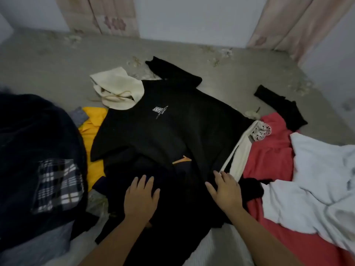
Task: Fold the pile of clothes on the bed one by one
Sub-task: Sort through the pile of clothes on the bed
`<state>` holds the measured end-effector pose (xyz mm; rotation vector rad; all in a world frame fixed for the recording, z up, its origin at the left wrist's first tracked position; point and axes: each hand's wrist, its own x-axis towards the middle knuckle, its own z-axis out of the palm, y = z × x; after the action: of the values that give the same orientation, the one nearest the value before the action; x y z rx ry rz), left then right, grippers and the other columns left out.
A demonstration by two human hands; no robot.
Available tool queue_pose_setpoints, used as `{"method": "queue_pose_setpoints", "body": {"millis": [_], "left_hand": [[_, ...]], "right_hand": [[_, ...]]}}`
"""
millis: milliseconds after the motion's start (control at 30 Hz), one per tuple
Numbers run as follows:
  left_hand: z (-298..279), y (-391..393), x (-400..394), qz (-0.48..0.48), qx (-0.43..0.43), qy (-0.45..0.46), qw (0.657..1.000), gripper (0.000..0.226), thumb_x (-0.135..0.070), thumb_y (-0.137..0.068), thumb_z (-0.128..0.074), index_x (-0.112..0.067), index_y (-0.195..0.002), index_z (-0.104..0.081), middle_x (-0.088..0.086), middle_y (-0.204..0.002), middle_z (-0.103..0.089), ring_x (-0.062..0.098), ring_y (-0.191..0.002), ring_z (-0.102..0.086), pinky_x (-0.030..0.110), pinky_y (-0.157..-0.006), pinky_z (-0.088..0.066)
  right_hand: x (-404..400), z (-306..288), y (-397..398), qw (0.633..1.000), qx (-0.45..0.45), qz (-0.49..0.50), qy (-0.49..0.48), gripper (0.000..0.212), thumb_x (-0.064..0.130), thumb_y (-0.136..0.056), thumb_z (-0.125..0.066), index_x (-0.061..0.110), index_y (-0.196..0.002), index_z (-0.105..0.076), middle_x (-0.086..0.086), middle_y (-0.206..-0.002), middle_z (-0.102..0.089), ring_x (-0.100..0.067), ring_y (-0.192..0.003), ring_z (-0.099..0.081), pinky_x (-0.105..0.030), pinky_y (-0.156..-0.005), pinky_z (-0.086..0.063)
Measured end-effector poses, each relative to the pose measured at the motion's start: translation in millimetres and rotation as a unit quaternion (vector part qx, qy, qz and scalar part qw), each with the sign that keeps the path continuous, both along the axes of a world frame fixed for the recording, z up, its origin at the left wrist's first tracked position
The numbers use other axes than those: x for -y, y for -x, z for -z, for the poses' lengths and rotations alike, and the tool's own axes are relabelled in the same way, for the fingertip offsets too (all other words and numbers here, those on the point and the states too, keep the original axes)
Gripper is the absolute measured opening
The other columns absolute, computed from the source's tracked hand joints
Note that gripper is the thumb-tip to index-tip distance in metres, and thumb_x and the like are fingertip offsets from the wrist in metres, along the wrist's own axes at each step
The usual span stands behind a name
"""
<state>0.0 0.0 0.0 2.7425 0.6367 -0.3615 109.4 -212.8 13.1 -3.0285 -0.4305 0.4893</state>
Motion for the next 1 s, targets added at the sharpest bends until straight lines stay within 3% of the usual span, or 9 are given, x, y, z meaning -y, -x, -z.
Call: {"method": "queue_pose_setpoints", "body": {"millis": [200, 333, 400, 500, 567, 700, 800, 867, 1000], "left_hand": [[45.3, -75.5, -21.4, 0.004, 0.104, -0.025, 0.994, 0.05, -0.043, -0.092, -0.042, -0.025, -0.139, -0.036, 0.004, -0.149, -0.031, 0.025, -0.14, -0.02, 0.038, -0.109, -0.027], [69.0, -116.0, -34.4, 0.057, 0.095, -0.036, 0.993, 0.052, -0.041, -0.092, -0.044, -0.026, -0.14, -0.033, 0.005, -0.151, -0.026, 0.027, -0.141, -0.015, 0.04, -0.111, -0.02], [81.4, -125.8, -39.8, 0.06, 0.095, -0.013, 0.994, 0.053, -0.042, -0.093, -0.042, -0.026, -0.142, -0.03, 0.003, -0.152, -0.024, 0.025, -0.141, -0.01, 0.038, -0.113, -0.014], [92.5, -125.7, -45.1, 0.062, 0.114, 0.029, 0.991, 0.063, -0.05, -0.087, -0.047, -0.023, -0.142, -0.029, 0.004, -0.151, -0.026, 0.025, -0.141, -0.011, 0.041, -0.113, -0.01], [97.4, -124.8, -48.9, 0.065, 0.105, 0.02, 0.992, 0.073, -0.057, -0.083, -0.047, -0.025, -0.144, -0.023, 0.003, -0.153, -0.019, 0.023, -0.141, -0.007, 0.042, -0.113, -0.005], [97.2, -129.3, -62.4, -0.007, 0.059, 0.034, 0.998, 0.078, -0.063, -0.082, -0.043, -0.029, -0.145, -0.013, 0.003, -0.154, -0.009, 0.022, -0.141, -0.002, 0.044, -0.112, 0.002], [98.1, -130.6, -62.1, 0.029, 0.008, -0.022, 0.999, 0.073, -0.064, -0.084, -0.037, -0.03, -0.145, -0.014, 0.003, -0.142, -0.033, 0.018, -0.132, -0.027, 0.044, -0.113, -0.007], [101.6, -132.3, -57.9, 0.043, 0.008, -0.071, 0.997, 0.072, -0.065, -0.085, -0.031, -0.029, -0.145, -0.013, 0.002, -0.126, -0.044, 0.016, -0.116, -0.042, 0.036, -0.107, -0.022], [105.2, -138.4, -58.2, 0.053, 0.053, -0.083, 0.994, 0.068, -0.064, -0.086, -0.03, -0.03, -0.144, -0.018, -0.004, -0.111, -0.053, 0.012, -0.1, -0.049, 0.026, -0.087, -0.033]], "right_hand": [[-31.8, 53.9, -53.2, 0.998, 0.016, 0.036, -0.038, 0.052, 0.047, -0.093, -0.039, 0.019, -0.137, -0.039, -0.004, -0.148, -0.03, -0.02, -0.14, -0.018, -0.042, -0.112, -0.014], [-34.0, 66.8, -69.2, 0.976, 0.109, 0.062, -0.18, 0.021, 0.015, -0.083, -0.065, 0.001, -0.097, -0.07, -0.02, -0.126, -0.055, -0.038, -0.123, -0.044, -0.052, -0.103, -0.03], [-34.2, 64.5, -72.5, 0.976, 0.086, 0.071, -0.185, 0.035, 0.025, -0.082, -0.066, 0.002, -0.109, -0.065, -0.019, -0.13, -0.051, -0.036, -0.125, -0.043, -0.049, -0.105, -0.03], [-36.0, 72.9, -70.6, 0.993, 0.013, 0.015, -0.113, 0.063, 0.048, -0.085, -0.055, 0.014, -0.136, -0.041, -0.009, -0.148, -0.028, -0.024, -0.138, -0.021, -0.039, -0.114, -0.015], [-37.0, 78.4, -71.6, 0.991, 0.02, 0.011, -0.13, 0.054, 0.039, -0.088, -0.055, 0.012, -0.133, -0.045, -0.009, -0.147, -0.031, -0.023, -0.138, -0.023, -0.035, -0.114, -0.015], [-29.5, 75.4, -82.6, 0.966, 0.058, 0.053, -0.247, 0.028, 0.015, -0.081, -0.067, -0.002, -0.103, -0.066, -0.017, -0.125, -0.055, -0.032, -0.12, -0.046, -0.029, -0.101, -0.028], [-25.1, 70.7, -83.1, 0.965, 0.034, 0.031, -0.257, 0.034, 0.019, -0.08, -0.069, -0.003, -0.105, -0.065, -0.015, -0.118, -0.059, -0.029, -0.113, -0.052, -0.023, -0.094, -0.032], [-27.3, 73.0, -77.9, 0.967, 0.013, 0.021, -0.255, 0.05, 0.029, -0.084, -0.064, 0.002, -0.124, -0.052, -0.011, -0.123, -0.056, -0.026, -0.115, -0.051, -0.026, -0.096, -0.035], [-43.6, 86.1, -67.0, 0.961, 0.013, 0.047, -0.274, 0.056, 0.035, -0.091, -0.05, 0.016, -0.14, -0.032, -0.008, -0.124, -0.057, -0.022, -0.111, -0.055, -0.031, -0.096, -0.041]]}}
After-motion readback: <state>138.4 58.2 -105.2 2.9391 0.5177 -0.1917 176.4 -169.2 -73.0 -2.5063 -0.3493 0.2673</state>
